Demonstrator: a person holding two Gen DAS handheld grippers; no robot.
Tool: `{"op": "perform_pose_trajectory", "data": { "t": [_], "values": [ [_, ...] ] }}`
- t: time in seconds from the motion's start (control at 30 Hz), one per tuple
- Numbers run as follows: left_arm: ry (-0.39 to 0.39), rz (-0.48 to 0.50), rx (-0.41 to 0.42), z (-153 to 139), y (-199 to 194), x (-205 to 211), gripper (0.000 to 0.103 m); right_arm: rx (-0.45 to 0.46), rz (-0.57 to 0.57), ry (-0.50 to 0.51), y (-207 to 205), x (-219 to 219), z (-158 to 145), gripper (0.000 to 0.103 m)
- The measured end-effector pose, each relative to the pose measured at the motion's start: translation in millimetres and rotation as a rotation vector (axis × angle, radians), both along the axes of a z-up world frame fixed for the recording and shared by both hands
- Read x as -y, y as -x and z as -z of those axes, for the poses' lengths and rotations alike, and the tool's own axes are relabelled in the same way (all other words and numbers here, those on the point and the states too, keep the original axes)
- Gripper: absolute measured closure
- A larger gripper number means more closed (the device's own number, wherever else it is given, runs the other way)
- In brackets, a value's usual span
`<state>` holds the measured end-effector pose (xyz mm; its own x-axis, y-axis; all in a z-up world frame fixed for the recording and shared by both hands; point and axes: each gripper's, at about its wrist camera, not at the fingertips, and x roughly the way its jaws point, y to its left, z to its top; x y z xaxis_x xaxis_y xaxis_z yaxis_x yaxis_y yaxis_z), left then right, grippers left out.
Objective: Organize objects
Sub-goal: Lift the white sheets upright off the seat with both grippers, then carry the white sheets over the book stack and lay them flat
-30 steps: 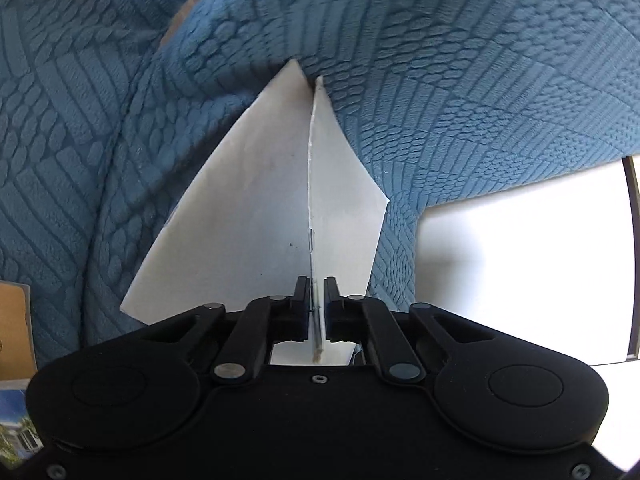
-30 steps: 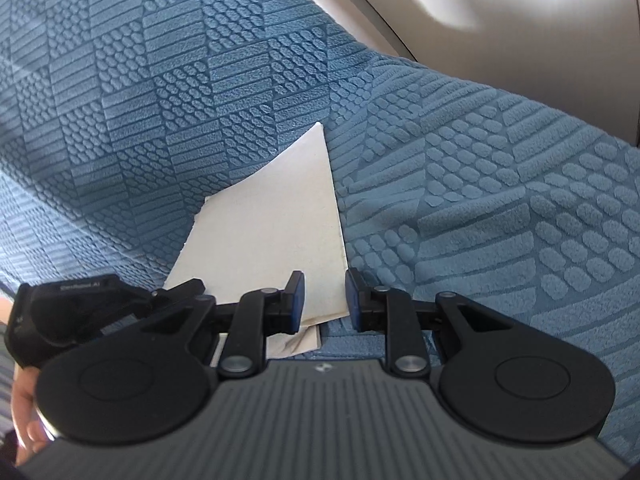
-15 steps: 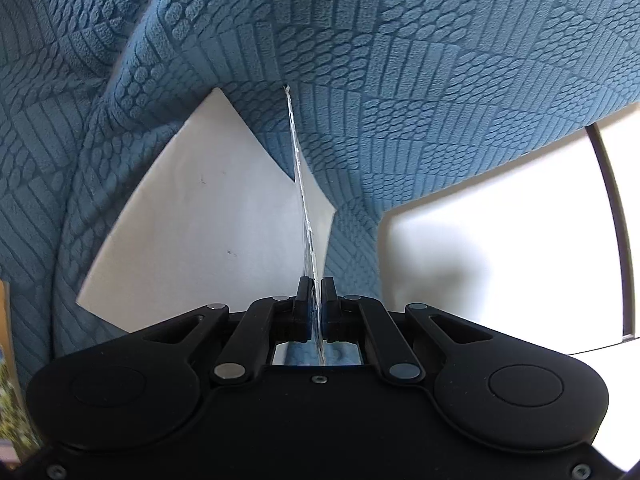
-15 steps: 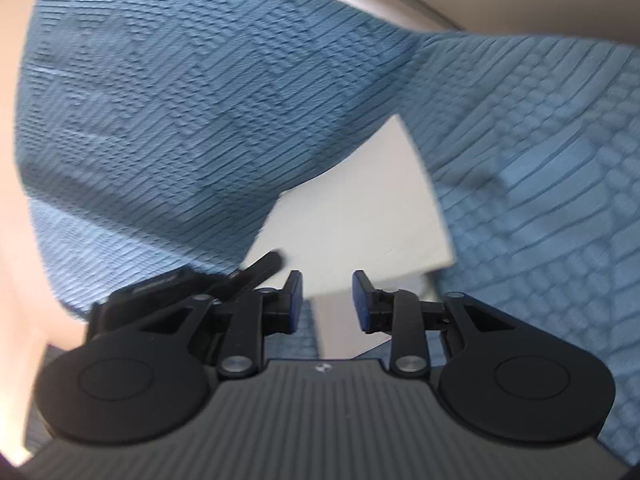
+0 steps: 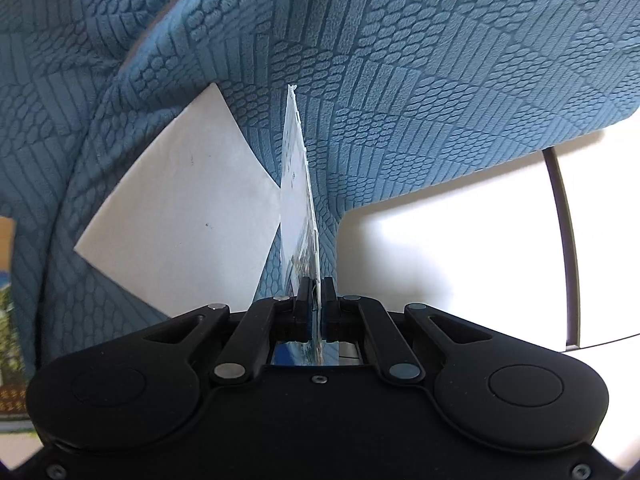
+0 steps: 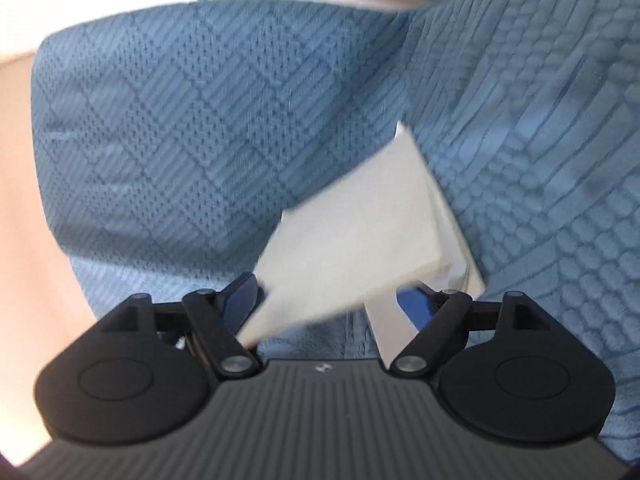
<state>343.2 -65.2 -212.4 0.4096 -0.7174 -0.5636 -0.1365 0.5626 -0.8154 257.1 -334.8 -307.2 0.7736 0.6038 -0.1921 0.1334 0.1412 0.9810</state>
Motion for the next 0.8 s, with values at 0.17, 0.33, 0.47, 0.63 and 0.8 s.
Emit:
{"op": "perform_pose_trajectory", "data": {
  "t": [0.17,0.33,0.47,0.63,0.8],
  "values": [
    [0.015,-0.021,0.002,-4,9,-19,0.1,0.001,0.028,0.123,4,4,-12,0.086],
    [0.009,-0.023,-0.004,-7,14,-28,0.1,0.049,0.002,0.206,9,-1,-30,0.093],
    [0.01,-0.019,-0.016,-9,27,-34,0.099,0.055,-0.028,0.257,17,-6,-46,0.093],
    [-0.097,0.008,-0.026,-27,45,-47,0.098,0.073,-0.07,0.336,32,-18,-75,0.094],
    [-0.113,0.004,-0.023,-51,61,-67,0.098,0.089,-0.126,0.449,46,-40,-112,0.094]
  ]
}}
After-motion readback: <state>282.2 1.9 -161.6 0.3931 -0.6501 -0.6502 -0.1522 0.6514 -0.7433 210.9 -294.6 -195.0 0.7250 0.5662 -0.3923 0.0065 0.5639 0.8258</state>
